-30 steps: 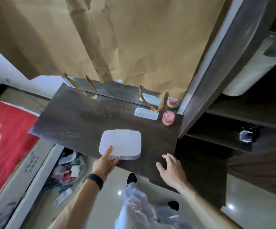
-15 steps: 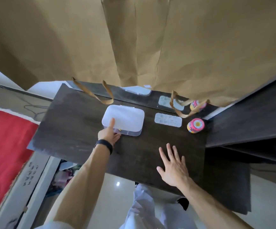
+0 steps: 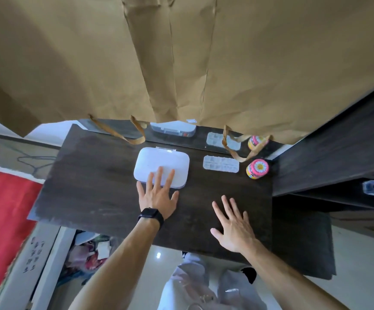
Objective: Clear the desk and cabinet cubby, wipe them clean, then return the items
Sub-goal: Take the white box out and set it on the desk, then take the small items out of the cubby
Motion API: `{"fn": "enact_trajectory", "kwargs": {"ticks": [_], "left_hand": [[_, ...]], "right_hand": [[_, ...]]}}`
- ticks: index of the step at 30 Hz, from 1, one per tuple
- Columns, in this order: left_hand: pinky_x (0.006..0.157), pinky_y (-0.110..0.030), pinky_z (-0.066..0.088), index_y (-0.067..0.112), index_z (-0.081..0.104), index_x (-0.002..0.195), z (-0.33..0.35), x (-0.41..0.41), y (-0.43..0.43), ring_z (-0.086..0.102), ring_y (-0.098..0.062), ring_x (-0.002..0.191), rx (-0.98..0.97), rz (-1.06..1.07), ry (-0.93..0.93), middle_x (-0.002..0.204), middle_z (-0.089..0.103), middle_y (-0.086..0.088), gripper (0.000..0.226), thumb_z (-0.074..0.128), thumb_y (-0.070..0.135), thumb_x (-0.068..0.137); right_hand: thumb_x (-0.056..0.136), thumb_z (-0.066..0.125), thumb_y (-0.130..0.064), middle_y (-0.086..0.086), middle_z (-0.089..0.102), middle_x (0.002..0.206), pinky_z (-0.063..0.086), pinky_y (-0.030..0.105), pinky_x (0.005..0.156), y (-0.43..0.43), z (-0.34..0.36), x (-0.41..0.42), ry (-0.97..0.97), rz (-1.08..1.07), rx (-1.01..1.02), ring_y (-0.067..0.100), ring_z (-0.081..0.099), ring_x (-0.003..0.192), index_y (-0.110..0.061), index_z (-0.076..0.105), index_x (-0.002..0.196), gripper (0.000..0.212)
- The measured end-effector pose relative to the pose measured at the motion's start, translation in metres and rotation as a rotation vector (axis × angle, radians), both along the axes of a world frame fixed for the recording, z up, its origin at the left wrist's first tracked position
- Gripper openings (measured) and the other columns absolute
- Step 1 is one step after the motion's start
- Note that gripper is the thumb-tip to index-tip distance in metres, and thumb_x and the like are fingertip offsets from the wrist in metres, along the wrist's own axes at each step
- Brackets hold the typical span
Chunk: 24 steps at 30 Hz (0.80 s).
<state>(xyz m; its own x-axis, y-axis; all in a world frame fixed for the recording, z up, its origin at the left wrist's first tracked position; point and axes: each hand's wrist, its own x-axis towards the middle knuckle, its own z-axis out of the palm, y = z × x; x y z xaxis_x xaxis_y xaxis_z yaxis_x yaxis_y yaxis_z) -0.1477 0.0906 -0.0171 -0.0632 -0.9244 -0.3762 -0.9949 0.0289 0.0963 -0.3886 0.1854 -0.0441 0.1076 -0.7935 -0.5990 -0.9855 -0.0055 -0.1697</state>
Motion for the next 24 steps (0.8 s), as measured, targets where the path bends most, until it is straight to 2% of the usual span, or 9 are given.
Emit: {"fn": "enact_trajectory", "kwargs": {"ticks": [4, 10, 12, 14, 16, 19, 21, 22, 24], "left_hand": [[0.117, -0.064, 0.003, 0.048, -0.009, 0.152, 0.004, -0.004, -0.001, -0.003, -0.026, 0.153, 0.02, 0.026, -0.002, 0.165, -0.011, 0.006, 0.073, 0.036, 0.059, 0.096], [0.118, -0.059, 0.011, 0.048, -0.001, 0.153, 0.007, -0.007, -0.018, -0.002, -0.026, 0.153, 0.054, 0.065, 0.006, 0.166, -0.008, 0.006, 0.072, 0.039, 0.059, 0.095], [0.118, -0.057, 0.013, 0.047, -0.001, 0.153, 0.01, -0.008, -0.02, -0.001, -0.026, 0.152, 0.088, 0.057, -0.014, 0.166, -0.008, 0.006, 0.075, 0.043, 0.056, 0.094], [0.117, -0.055, 0.013, 0.041, 0.001, 0.155, 0.014, -0.014, -0.017, 0.002, -0.025, 0.152, 0.092, 0.043, -0.046, 0.166, -0.005, 0.003, 0.078, 0.047, 0.052, 0.094], [0.117, -0.053, 0.014, 0.032, 0.01, 0.156, 0.018, -0.028, -0.006, 0.008, -0.026, 0.151, 0.026, 0.026, -0.052, 0.165, 0.004, -0.003, 0.076, 0.05, 0.046, 0.093], [0.119, -0.049, 0.018, 0.026, 0.018, 0.155, 0.018, -0.07, 0.03, 0.015, -0.028, 0.149, -0.019, -0.045, 0.027, 0.163, 0.014, -0.007, 0.071, 0.05, 0.041, 0.093], [0.119, -0.046, 0.018, 0.025, 0.022, 0.155, 0.013, -0.111, 0.058, 0.017, -0.027, 0.15, 0.03, -0.173, 0.082, 0.162, 0.019, -0.006, 0.069, 0.049, 0.039, 0.093], [0.118, -0.045, 0.021, 0.024, 0.03, 0.153, 0.012, -0.133, 0.072, 0.021, -0.027, 0.149, 0.037, -0.259, 0.125, 0.16, 0.027, -0.007, 0.066, 0.05, 0.036, 0.092], [0.112, -0.045, 0.035, 0.02, 0.05, 0.142, 0.013, -0.177, 0.095, 0.04, -0.03, 0.14, 0.0, -0.447, 0.244, 0.148, 0.047, -0.009, 0.06, 0.056, 0.03, 0.083]], "right_hand": [[0.094, 0.044, -0.057, -0.001, -0.026, 0.163, 0.013, 0.059, 0.119, 0.001, 0.001, -0.002, -0.018, 0.006, 0.0, 0.025, -0.018, 0.152, -0.036, -0.008, 0.156, 0.084], [0.094, 0.048, -0.056, -0.004, -0.022, 0.165, 0.014, 0.058, 0.119, -0.002, 0.005, -0.006, -0.07, -0.011, 0.02, 0.022, -0.016, 0.153, -0.037, 0.0, 0.157, 0.082], [0.094, 0.048, -0.056, -0.004, -0.016, 0.166, 0.014, 0.057, 0.12, -0.007, 0.013, -0.008, -0.124, -0.048, 0.059, 0.02, -0.012, 0.153, -0.035, 0.008, 0.158, 0.078], [0.095, 0.047, -0.055, -0.001, -0.001, 0.168, 0.016, 0.05, 0.122, -0.007, 0.023, -0.013, -0.222, -0.155, 0.082, 0.017, -0.001, 0.154, -0.032, 0.022, 0.156, 0.071], [0.095, 0.049, -0.054, 0.0, 0.026, 0.163, 0.02, 0.037, 0.122, 0.003, 0.035, -0.027, -0.356, -0.33, 0.042, 0.015, 0.019, 0.151, -0.027, 0.037, 0.152, 0.064], [0.094, 0.056, -0.048, -0.004, 0.06, 0.138, 0.041, 0.025, 0.106, 0.035, 0.058, -0.069, -0.517, -0.666, -0.041, 0.009, 0.055, 0.125, -0.026, 0.056, 0.136, 0.048], [0.093, 0.06, -0.044, -0.005, 0.069, 0.122, 0.048, 0.022, 0.093, 0.056, 0.073, -0.107, -0.555, -0.884, -0.097, 0.004, 0.065, 0.101, -0.026, 0.062, 0.127, 0.038], [0.093, 0.061, -0.043, -0.006, 0.07, 0.117, 0.048, 0.023, 0.088, 0.065, 0.079, -0.129, -0.516, -0.946, -0.16, 0.004, 0.066, 0.093, -0.026, 0.064, 0.124, 0.035], [0.093, 0.061, -0.042, -0.006, 0.069, 0.114, 0.048, 0.027, 0.084, 0.075, 0.088, -0.173, -0.395, -1.031, -0.321, 0.008, 0.064, 0.091, -0.023, 0.063, 0.123, 0.035]]}}
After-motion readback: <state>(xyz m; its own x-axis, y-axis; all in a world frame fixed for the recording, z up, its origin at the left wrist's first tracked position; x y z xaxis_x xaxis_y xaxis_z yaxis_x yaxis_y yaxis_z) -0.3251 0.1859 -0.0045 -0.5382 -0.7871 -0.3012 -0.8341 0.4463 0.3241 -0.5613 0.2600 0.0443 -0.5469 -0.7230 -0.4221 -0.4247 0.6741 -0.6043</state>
